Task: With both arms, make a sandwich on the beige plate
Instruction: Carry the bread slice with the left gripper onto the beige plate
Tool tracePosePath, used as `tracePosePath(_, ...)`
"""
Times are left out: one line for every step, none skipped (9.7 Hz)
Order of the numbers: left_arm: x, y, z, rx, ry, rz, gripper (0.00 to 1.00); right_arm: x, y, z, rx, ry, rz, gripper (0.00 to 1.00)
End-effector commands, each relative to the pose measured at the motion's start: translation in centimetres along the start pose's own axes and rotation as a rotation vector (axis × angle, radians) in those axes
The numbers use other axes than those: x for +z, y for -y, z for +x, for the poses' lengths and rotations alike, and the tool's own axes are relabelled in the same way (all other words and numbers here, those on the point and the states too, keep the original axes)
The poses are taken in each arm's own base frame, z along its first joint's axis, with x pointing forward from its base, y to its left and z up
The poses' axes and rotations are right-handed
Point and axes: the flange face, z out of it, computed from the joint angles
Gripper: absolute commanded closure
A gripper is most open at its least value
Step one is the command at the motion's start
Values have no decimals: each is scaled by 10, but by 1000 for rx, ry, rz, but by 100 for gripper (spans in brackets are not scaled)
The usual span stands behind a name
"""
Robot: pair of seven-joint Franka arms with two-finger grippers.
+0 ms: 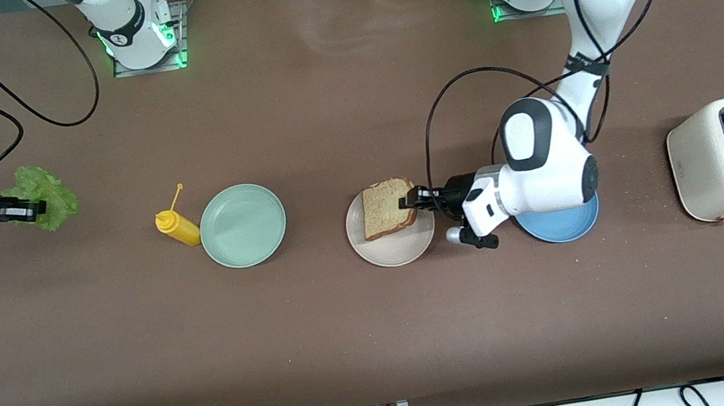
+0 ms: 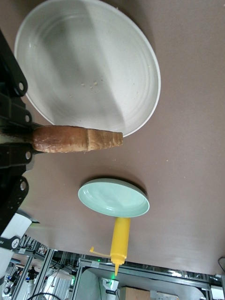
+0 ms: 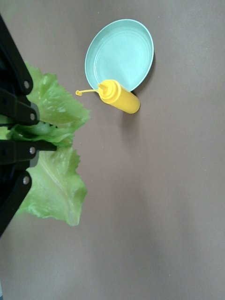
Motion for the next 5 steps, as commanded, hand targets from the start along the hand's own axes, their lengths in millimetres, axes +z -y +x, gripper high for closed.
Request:
tracePosePath(3,-2,8,-31,-36,-37,100,-8,-1,-5,3,6,4,90)
tracePosePath(9,-1,9,-33,-47,-31,100,-8,-1,-5,4,8,3,90)
tracePosePath(11,3,10,-35,-58,-26,100,-8,1,-6,0,6,2,90)
tracePosePath(13,4,10,-36,-57,-25,100,-8,1,-6,0,6,2,90)
tracePosePath(19,3,8,-35,-50,-21,100,-8,1,-6,-1,6,2,90)
